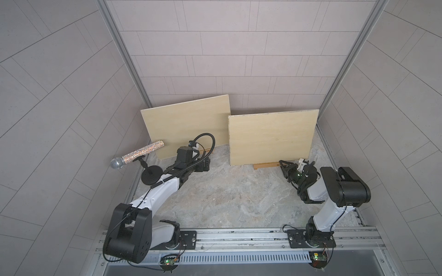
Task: Disassemble the easel
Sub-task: Adjust the easel at the center of the board.
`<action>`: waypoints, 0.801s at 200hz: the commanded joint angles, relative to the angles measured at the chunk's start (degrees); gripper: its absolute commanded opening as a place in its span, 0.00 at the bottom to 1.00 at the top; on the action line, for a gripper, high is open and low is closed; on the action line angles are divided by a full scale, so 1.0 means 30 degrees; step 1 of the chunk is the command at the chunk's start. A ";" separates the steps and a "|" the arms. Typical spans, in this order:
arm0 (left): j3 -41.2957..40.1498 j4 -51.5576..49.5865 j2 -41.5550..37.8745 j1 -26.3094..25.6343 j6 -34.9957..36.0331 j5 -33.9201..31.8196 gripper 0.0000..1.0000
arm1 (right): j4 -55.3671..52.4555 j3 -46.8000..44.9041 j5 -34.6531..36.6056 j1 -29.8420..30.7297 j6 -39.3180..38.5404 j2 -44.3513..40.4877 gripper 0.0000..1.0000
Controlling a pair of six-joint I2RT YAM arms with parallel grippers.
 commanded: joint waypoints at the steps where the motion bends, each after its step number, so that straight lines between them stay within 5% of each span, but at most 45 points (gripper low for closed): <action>1: 0.0444 -0.0407 -0.0549 -0.0069 0.0308 0.0198 1.00 | -0.1006 0.0287 -0.1430 0.1157 -0.1182 0.0066 0.20; 116: -0.0155 -0.2191 -0.2856 -0.0087 -0.0349 -0.0345 1.00 | -0.2529 0.0130 0.0163 0.4457 -0.0304 -0.0459 0.19; 160: -0.0442 -0.3568 -0.4605 -0.0070 -0.1199 -0.0582 1.00 | -0.7185 0.1261 -0.0248 0.4372 -0.1781 -0.3034 0.42</action>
